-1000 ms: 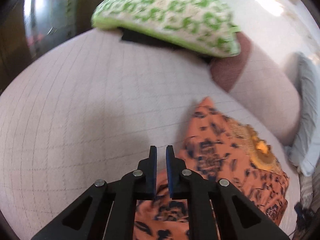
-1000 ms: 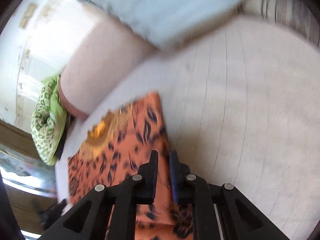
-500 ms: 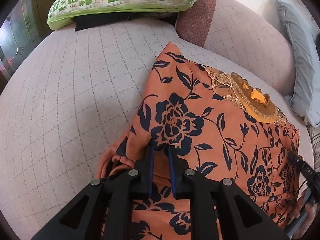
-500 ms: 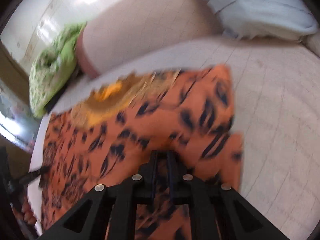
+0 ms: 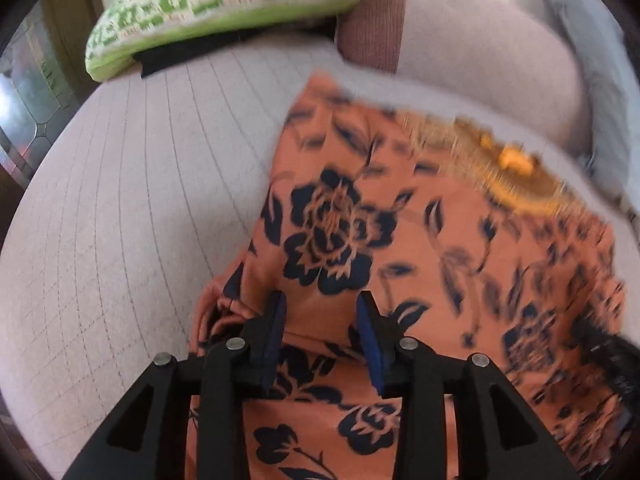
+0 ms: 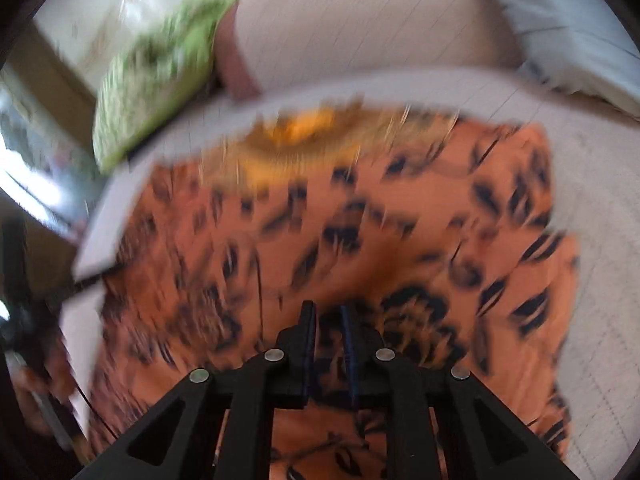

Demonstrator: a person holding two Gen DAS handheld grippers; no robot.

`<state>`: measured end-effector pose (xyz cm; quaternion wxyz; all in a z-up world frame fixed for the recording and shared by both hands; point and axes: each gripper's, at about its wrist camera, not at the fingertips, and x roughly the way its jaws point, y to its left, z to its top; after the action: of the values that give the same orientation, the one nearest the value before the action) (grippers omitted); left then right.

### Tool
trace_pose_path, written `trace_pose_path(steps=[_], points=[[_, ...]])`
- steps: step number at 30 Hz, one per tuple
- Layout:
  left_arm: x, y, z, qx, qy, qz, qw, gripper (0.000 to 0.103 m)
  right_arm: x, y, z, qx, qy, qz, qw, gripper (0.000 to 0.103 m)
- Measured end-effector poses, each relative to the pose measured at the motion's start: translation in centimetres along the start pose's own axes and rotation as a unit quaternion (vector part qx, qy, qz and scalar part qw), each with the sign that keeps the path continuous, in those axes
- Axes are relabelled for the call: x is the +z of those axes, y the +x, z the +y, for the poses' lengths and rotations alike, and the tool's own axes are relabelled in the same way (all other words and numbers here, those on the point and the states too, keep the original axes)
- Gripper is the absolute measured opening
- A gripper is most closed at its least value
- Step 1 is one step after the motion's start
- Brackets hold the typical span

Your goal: Fold small clothes

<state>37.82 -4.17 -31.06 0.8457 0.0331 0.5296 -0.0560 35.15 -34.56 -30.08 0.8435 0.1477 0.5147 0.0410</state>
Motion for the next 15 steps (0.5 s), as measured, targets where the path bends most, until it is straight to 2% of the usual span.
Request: trace_pose_path(steps=[3, 6, 8, 9, 11, 13, 14, 15], points=[[-0.4, -1.4, -0.4, 0.010, 0.019, -0.013, 0.9997, 0.038, -0.5, -1.3, 0.2, -0.004, -0.002, 0.007, 1.000, 0.015], [-1.4, -3.0, 0.1, 0.007, 0.020, -0.032, 0.9993, 0.045, -1.6, -3.0, 0.1, 0.024, 0.004, -0.001, 1.000, 0.015], [-2.6, -3.5, 1.2, 0.007, 0.014, -0.029, 0.9995, 0.045, -2.7, -2.5, 0.1, 0.019, 0.009, 0.016, 1.000, 0.022], [-3.5, -3.6, 1.9, 0.006, 0.008, -0.022, 0.9997, 0.045, -3.3, -1.8, 0.0, 0.015, 0.012, 0.037, 0.999, 0.026], [-6.1, -4.4, 4.2, 0.002, -0.013, -0.007, 0.9999, 0.045, -4.4, -2.4, -0.3, 0.021, 0.014, 0.022, 0.999, 0.026], [-7.8, -5.1, 6.2, 0.001, -0.036, 0.001, 0.9993, 0.045, -5.0, -3.7, -0.5, 0.019, 0.034, 0.045, 0.998, 0.026], [-9.4, -6.3, 7.7, 0.000, -0.053, -0.005, 0.9986, 0.045, -5.4, -4.6, -0.7, 0.030, 0.040, 0.046, 0.998, 0.026], [-10.9, -7.3, 8.8, 0.001, -0.064, -0.012, 0.9979, 0.048, -6.0, -6.0, -0.8, 0.040, 0.044, 0.030, 0.998, 0.026]])
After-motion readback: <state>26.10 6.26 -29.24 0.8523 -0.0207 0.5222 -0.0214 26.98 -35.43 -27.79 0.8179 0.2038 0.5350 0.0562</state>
